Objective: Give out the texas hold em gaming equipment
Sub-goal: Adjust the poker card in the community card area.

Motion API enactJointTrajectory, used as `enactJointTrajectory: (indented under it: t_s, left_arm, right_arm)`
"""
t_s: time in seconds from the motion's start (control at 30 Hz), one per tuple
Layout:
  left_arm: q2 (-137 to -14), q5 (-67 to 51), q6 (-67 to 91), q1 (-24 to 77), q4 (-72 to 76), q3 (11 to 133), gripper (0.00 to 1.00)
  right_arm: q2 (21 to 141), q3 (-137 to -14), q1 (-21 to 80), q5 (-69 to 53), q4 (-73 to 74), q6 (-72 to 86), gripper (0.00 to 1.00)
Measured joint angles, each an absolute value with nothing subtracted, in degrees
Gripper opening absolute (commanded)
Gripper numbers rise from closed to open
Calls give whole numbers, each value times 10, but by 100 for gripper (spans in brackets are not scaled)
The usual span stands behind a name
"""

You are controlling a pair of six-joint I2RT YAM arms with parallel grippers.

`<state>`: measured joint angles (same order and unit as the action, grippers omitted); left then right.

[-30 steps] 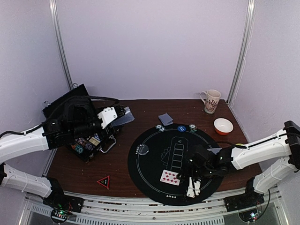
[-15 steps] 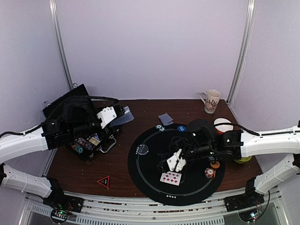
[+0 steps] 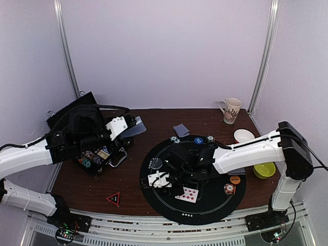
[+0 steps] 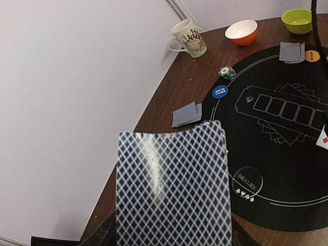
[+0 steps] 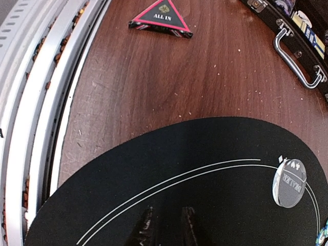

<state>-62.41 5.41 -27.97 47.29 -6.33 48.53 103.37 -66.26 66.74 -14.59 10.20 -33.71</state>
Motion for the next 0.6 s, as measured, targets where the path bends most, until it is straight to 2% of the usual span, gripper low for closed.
enactJointTrajectory:
  t_s: [0.17, 0.6]
  left_arm:
    - [-624, 54, -280, 473, -66, 485, 55]
    - [-625, 56, -280, 473, -66, 485, 55]
  right_arm:
    - [1054, -675, 672, -107, 147, -320, 12]
    - [1091, -699, 672, -21, 249, -328, 8]
